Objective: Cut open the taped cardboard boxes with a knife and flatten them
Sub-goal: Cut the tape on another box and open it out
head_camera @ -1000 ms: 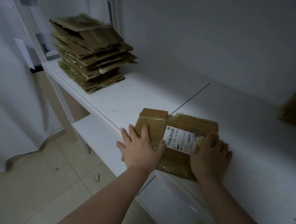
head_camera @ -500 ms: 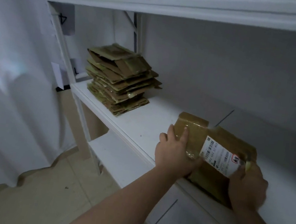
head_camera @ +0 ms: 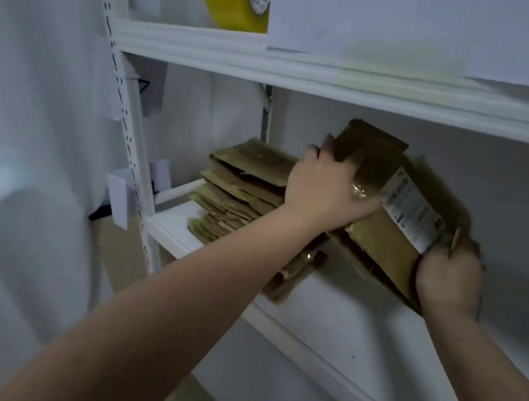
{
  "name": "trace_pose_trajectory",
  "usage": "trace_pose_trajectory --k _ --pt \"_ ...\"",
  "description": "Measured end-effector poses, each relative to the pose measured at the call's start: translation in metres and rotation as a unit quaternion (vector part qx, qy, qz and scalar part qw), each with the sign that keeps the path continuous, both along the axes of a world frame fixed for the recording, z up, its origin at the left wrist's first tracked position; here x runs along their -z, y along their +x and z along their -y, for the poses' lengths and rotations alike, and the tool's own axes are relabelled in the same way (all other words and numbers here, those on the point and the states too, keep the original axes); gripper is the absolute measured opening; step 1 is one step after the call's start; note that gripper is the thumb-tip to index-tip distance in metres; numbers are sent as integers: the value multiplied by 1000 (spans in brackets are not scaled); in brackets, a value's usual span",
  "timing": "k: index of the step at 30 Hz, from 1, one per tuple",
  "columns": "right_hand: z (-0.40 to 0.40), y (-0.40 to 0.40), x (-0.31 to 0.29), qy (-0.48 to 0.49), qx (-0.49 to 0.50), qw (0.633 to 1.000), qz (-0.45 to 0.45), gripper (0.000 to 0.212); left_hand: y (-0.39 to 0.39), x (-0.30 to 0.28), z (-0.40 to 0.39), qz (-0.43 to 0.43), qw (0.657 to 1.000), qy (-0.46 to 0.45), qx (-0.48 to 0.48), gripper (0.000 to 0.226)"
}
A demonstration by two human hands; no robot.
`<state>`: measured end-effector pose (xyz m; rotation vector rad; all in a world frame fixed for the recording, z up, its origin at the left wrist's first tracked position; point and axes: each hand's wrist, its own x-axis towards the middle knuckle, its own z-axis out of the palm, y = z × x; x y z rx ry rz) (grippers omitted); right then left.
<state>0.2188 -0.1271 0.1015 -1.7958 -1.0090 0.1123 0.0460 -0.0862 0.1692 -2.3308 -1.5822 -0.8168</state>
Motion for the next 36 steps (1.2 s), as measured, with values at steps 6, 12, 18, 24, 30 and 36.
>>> trace_pose_trajectory --k 6,12,18,24,30,36 --pt "-64 -67 -58 -18 -49 998 -37 37 -95 -35 -86 34 997 -69 17 66" --pt "-117 -119 -69 -72 -61 996 6 35 -158 -43 -135 72 990 -115 37 59" --pt "-150 -144 -5 -235 -82 958 141 44 -174 12 -166 -48 977 -209 6 64" --pt "-137 -158 67 -213 -80 956 183 50 -186 115 -164 -32 967 -250 -24 70" --pt "-144 -151 65 -232 -79 952 186 46 -185 105 -172 -11 959 -284 -23 72" --pt "-153 -148 74 -232 -60 954 179 44 -179 116 -177 5 961 -273 -45 70"
